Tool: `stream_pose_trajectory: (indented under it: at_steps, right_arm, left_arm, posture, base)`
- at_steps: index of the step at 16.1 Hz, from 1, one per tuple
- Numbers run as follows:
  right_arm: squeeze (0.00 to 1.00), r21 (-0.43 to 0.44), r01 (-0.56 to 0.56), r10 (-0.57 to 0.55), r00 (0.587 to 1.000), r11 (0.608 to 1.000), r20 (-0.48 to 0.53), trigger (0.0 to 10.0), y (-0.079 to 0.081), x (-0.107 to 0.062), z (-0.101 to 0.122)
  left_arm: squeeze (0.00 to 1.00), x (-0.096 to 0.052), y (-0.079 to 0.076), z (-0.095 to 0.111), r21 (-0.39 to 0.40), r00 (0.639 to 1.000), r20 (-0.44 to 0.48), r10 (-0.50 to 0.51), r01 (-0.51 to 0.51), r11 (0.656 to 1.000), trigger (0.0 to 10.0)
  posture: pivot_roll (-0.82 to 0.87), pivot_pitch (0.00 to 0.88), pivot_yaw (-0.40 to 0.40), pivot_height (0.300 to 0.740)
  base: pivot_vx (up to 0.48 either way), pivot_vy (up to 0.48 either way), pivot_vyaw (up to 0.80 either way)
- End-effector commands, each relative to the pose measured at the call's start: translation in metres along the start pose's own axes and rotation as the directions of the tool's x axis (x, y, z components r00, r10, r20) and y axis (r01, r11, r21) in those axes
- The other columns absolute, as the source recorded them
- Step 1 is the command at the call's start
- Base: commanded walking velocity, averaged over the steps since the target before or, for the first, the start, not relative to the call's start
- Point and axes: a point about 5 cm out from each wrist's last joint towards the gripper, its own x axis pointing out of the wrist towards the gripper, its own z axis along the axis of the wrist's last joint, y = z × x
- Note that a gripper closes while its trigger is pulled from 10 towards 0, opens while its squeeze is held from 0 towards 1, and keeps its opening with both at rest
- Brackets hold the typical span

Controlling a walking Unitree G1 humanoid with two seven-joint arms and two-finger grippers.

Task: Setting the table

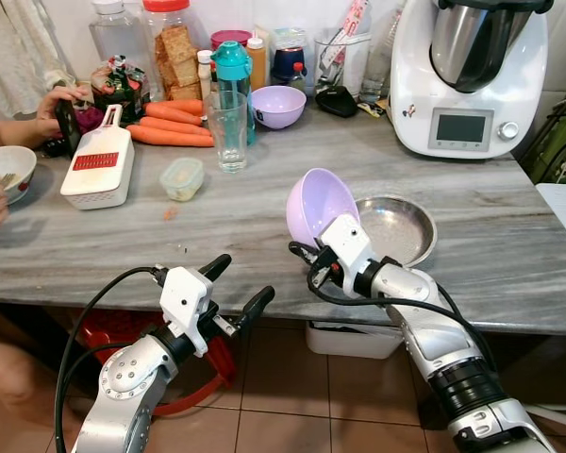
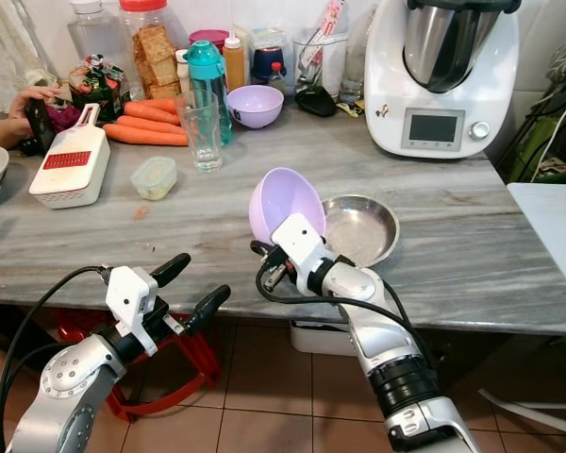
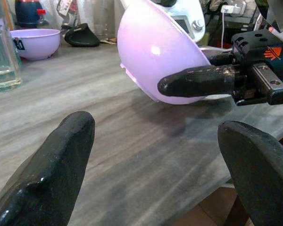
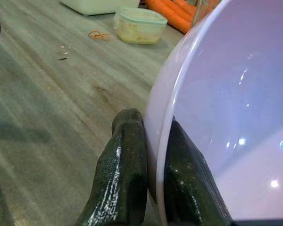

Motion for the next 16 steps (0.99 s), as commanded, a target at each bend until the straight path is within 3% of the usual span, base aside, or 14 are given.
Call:
stream_pose_trajectory:
  at_steps: [1, 5, 9, 10, 11, 16]
  right_arm:
    - [0.44, -0.031, -0.010, 0.011, 1.000, 0.999, 0.008, 10.0, -0.0014, 0.0030, 0.0041]
    - [0.38, -0.056, -0.002, 0.004, 1.000, 0.998, 0.024, 10.0, -0.0052, 0.0045, 0.0062]
    - [0.39, -0.053, -0.022, 0.023, 0.999, 0.998, 0.022, 10.0, -0.0010, 0.0080, 0.0036]
    - [0.50, -0.046, -0.036, 0.036, 0.999, 0.998, 0.018, 10.0, 0.0009, 0.0085, 0.0023]
    - [1.00, -0.046, -0.037, 0.038, 0.999, 0.998, 0.018, 10.0, 0.0012, 0.0085, 0.0021]
    - [1.00, -0.054, -0.023, 0.024, 1.000, 0.998, 0.008, 10.0, 0.0015, 0.0068, -0.0017]
  left_arm:
    - [0.00, -0.0006, -0.0008, 0.0034, 0.017, 1.000, 0.009, 0.004, -0.004, 1.000, 10.0]
    - [0.00, 0.0003, -0.0025, 0.0043, 0.013, 1.000, 0.011, 0.010, -0.010, 1.000, 10.0]
    - [0.00, 0.0011, -0.0024, 0.0051, 0.014, 1.000, 0.009, 0.011, -0.011, 1.000, 10.0]
    - [0.00, 0.0017, -0.0024, 0.0057, 0.015, 1.000, 0.009, 0.011, -0.011, 1.000, 10.0]
    - [0.00, 0.0018, -0.0023, 0.0058, 0.016, 1.000, 0.009, 0.012, -0.012, 1.000, 10.0]
    - [0.00, 0.0015, -0.0031, 0.0063, 0.011, 1.000, 0.009, 0.014, -0.014, 1.000, 10.0]
  posture:
    - [-0.02, 0.052, 0.027, 0.740]
    - [-0.02, 0.051, 0.025, 0.740]
    - [-0.02, 0.051, 0.025, 0.740]
    - [-0.02, 0.051, 0.025, 0.740]
    - [-0.02, 0.051, 0.025, 0.740]
    - [-0.01, 0.050, 0.024, 0.740]
  base:
    - [0.000, 0.000, 0.00]
    - [0.000, 0.000, 0.00]
    - [0.000, 0.000, 0.00]
    - [0.000, 0.000, 0.00]
    - [0.000, 0.000, 0.00]
    - [0.000, 0.000, 0.00]
